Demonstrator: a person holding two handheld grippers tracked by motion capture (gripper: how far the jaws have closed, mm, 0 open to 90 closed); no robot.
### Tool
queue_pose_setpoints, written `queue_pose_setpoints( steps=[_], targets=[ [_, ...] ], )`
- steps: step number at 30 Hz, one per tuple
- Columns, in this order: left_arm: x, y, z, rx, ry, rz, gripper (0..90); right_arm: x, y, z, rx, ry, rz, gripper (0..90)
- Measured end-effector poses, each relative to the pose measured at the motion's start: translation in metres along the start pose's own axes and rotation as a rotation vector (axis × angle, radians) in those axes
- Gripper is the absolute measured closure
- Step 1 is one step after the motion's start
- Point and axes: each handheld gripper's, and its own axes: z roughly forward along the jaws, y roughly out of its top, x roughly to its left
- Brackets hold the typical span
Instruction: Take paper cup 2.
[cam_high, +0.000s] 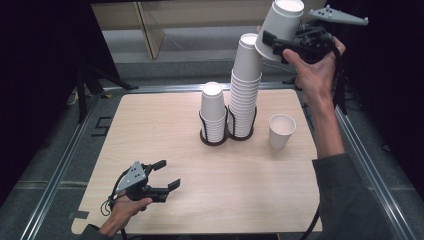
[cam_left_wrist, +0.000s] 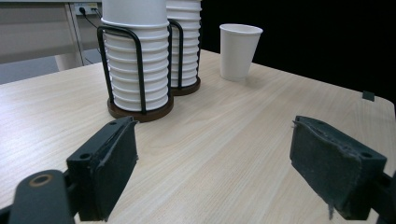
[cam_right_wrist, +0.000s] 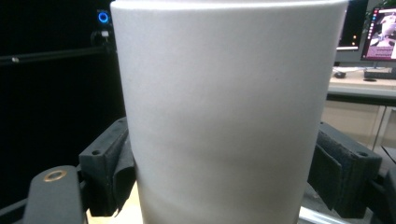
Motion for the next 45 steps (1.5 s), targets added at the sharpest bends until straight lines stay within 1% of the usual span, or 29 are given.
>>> queue_pose_setpoints(
  steps=[3, 4, 5, 7, 8, 9, 12, 14, 15, 18, 19, 20, 21, 22, 26, 27, 29, 31, 32, 33, 36, 37, 38, 39, 40, 42, 43, 44, 45],
  targets=[
    [0.000, 0.000, 0.000, 0.000, 0.002, -0.004, 14.5, -0.002, -0.015, -0.010, 0.014, 0.000, -0.019, 19.0],
    [0.000, 0.000, 0.000, -0.001, 0.002, -0.005, 14.5, -0.001, -0.020, -0.014, 0.018, 0.000, -0.009, 18.9],
    [0.000, 0.000, 0.000, -0.001, 0.002, -0.004, 14.5, -0.001, -0.026, -0.018, 0.027, -0.002, -0.017, 18.9],
    [0.001, -0.001, 0.002, -0.020, -0.007, -0.005, 14.5, 0.000, -0.038, -0.025, 0.037, 0.003, -0.010, 19.0],
    [0.001, -0.001, 0.002, -0.018, -0.005, -0.006, 14.5, 0.001, -0.044, -0.028, 0.043, 0.007, -0.021, 19.0],
    [0.001, -0.001, 0.001, -0.004, 0.004, -0.004, 14.5, 0.003, -0.051, -0.031, 0.050, 0.010, -0.020, 18.9],
    [0.002, -0.001, 0.001, 0.002, 0.016, -0.005, 14.5, 0.011, -0.076, -0.036, 0.075, 0.034, -0.029, 18.9],
    [0.002, -0.001, 0.001, 0.001, 0.025, -0.014, 14.5, 0.019, -0.090, -0.037, 0.090, 0.058, -0.004, 18.9],
    [0.002, -0.001, 0.001, -0.004, 0.024, -0.015, 14.5, 0.021, -0.097, -0.037, 0.087, 0.066, -0.023, 18.9],
    [0.002, -0.001, 0.001, -0.004, 0.027, -0.015, 14.5, 0.032, -0.119, -0.034, 0.112, 0.095, 0.002, 18.9],
    [0.002, -0.001, 0.001, -0.003, 0.027, -0.015, 14.5, 0.034, -0.125, -0.033, 0.112, 0.106, -0.011, 18.9],
    [0.002, -0.001, 0.001, -0.007, 0.027, -0.015, 14.5, 0.038, -0.131, -0.031, 0.118, 0.120, 0.005, 18.9],
    [0.002, -0.001, 0.001, -0.010, 0.027, -0.014, 14.5, 0.041, -0.137, -0.030, 0.120, 0.132, -0.007, 18.9],
    [0.003, -0.001, 0.001, -0.011, 0.027, -0.014, 14.5, 0.045, -0.143, -0.027, 0.121, 0.142, 0.001, 18.9],
    [0.003, -0.001, 0.001, -0.011, 0.029, -0.014, 14.5, 0.053, -0.161, -0.019, 0.131, 0.170, -0.002, 18.9],
    [0.003, -0.001, 0.001, -0.010, 0.029, -0.013, 14.5, 0.055, -0.166, -0.017, 0.141, 0.185, 0.025, 18.8],
    [0.003, -0.001, 0.001, -0.007, 0.030, -0.009, 14.5, 0.057, -0.174, -0.013, 0.145, 0.202, 0.027, 18.8],
    [0.003, -0.001, 0.000, -0.006, 0.033, -0.013, 14.5, 0.060, -0.182, -0.011, 0.145, 0.197, 0.013, 18.9],
    [0.003, -0.001, 0.001, -0.011, 0.031, -0.013, 14.5, 0.062, -0.186, -0.009, 0.149, 0.212, 0.027, 18.8],
    [0.003, -0.001, 0.001, -0.011, 0.031, -0.013, 14.5, 0.063, -0.189, -0.007, 0.152, 0.214, 0.011, 18.8],
    [0.002, -0.001, 0.001, -0.008, 0.031, -0.010, 14.5, 0.069, -0.195, -0.003, 0.159, 0.247, 0.034, 18.8],
    [0.001, -0.001, 0.001, -0.007, 0.033, -0.002, 14.5, 0.071, -0.197, -0.003, 0.160, 0.240, 0.019, 18.8],
    [0.001, -0.002, 0.002, -0.008, 0.031, 0.004, 14.5, 0.074, -0.199, -0.001, 0.165, 0.253, 0.023, 18.8],
    [0.001, -0.002, 0.003, -0.020, 0.025, 0.004, 14.5, 0.075, -0.202, 0.002, 0.139, 0.267, 0.007, 18.8],
    [0.000, -0.001, 0.002, -0.006, 0.031, 0.005, 14.5, 0.076, -0.202, 0.001, 0.156, 0.268, 0.008, 18.8],
    [0.000, -0.001, 0.002, -0.007, 0.027, 0.001, 14.5, 0.081, -0.206, 0.003, 0.162, 0.291, 0.011, 18.8],
    [0.000, -0.001, 0.002, -0.006, 0.026, 0.001, 14.5, 0.084, -0.209, 0.003, 0.171, 0.300, 0.033, 18.8],
    [0.000, -0.001, 0.002, -0.007, 0.025, 0.000, 14.5, 0.086, -0.211, 0.004, 0.183, 0.303, 0.030, 18.8],
    [0.000, -0.001, 0.002, -0.005, 0.025, 0.001, 14.5, 0.087, -0.213, 0.006, 0.173, 0.308, 0.018, 18.8]
  ],
)
